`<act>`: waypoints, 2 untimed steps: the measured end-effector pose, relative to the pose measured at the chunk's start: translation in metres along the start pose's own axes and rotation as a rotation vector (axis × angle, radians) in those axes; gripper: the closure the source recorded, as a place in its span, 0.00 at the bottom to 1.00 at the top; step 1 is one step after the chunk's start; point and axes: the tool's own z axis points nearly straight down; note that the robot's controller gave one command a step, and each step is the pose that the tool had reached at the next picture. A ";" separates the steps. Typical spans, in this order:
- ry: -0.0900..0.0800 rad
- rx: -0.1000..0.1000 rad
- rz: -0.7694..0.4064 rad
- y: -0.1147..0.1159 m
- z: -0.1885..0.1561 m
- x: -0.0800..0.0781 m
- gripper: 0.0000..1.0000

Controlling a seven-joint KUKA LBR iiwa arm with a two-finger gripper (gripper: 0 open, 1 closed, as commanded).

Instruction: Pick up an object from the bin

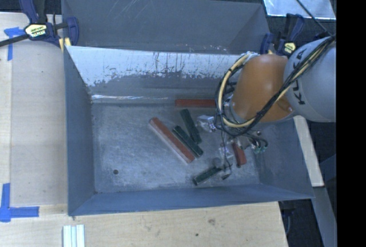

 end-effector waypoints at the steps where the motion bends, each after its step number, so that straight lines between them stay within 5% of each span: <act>1: -0.001 0.000 -0.001 0.000 0.000 0.000 0.00; 2: 0.001 0.002 0.032 0.039 -0.005 0.002 0.00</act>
Offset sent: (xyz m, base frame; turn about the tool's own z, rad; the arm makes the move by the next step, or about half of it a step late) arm -0.0252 0.0670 0.0091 0.0377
